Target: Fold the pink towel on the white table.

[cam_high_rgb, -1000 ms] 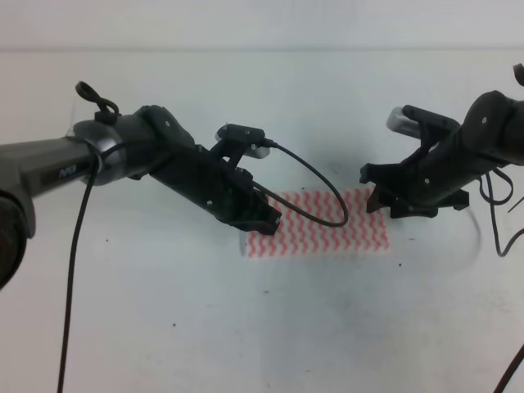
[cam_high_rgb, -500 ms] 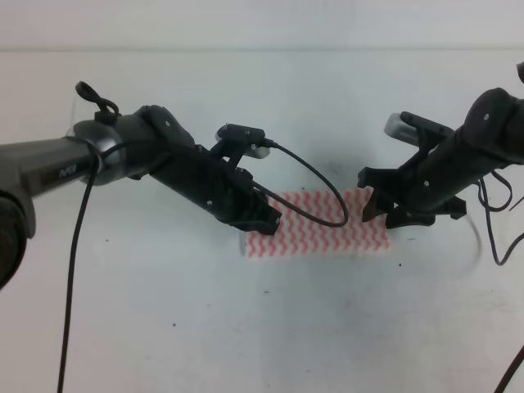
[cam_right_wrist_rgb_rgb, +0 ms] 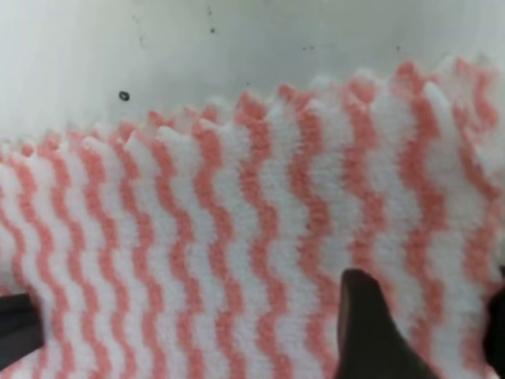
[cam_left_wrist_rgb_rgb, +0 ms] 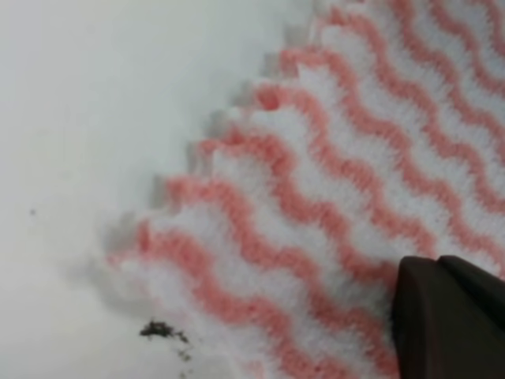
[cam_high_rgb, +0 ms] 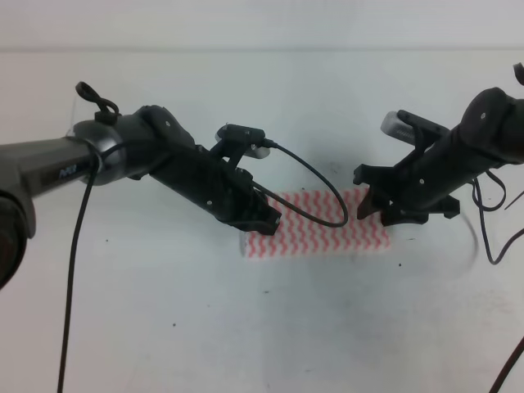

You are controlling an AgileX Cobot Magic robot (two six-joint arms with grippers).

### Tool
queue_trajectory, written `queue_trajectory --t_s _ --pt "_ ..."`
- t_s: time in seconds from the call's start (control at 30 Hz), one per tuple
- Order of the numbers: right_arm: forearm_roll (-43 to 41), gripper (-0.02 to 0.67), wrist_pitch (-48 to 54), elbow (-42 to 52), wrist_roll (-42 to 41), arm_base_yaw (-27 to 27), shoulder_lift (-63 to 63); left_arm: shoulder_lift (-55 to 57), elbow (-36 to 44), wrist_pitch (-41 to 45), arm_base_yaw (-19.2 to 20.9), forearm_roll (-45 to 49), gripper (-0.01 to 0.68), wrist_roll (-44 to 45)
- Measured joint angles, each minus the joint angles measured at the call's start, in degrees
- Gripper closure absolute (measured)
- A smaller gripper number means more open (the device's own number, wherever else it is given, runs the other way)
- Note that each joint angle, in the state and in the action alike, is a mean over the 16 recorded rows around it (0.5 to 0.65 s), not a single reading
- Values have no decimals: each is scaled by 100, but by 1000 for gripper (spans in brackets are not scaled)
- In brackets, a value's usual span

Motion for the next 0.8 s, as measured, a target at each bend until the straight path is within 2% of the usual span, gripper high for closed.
queue_trajectory --t_s 0.43,0.63,0.8 --pt "-16 579 -4 -12 20 4 38 3 -1 5 0 -2 680 7" --pt "-34 636 37 -59 20 21 -6 3 -1 5 0 -2 680 10" --pt "-39 656 112 -207 17 118 -62 3 0 5 0 0 679 12"
